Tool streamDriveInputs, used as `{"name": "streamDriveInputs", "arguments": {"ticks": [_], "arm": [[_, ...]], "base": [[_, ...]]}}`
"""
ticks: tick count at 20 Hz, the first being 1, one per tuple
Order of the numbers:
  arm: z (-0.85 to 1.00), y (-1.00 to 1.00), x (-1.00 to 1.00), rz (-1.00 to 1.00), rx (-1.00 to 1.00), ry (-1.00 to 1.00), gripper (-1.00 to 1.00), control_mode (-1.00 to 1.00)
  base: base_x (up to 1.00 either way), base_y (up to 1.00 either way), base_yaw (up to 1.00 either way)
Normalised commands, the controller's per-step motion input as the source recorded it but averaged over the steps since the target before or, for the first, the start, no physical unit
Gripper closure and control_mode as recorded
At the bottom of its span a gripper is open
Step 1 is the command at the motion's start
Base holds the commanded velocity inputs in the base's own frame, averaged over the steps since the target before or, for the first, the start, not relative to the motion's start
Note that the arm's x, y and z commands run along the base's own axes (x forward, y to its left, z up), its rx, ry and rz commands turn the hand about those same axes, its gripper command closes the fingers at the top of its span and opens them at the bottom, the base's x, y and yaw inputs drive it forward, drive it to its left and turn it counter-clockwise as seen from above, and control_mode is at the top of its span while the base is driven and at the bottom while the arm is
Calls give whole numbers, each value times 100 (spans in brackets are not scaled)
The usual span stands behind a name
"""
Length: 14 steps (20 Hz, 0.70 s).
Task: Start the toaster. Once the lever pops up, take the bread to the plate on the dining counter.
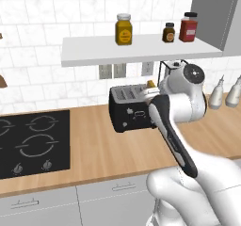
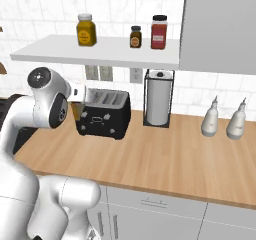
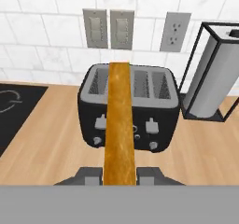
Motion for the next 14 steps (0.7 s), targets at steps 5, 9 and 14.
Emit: {"name": "streamDriveInputs", "arguments": {"ticks": [5,9,14], "arm": [[37,0,-46,0,-4,15,100,-100],[-11,-1,-39,0,-3,6,100,-100],[-31,-32,-35,0,0,0,100,-100]], "base": [[0,0,0],[0,0,0],[0,0,0]]}}
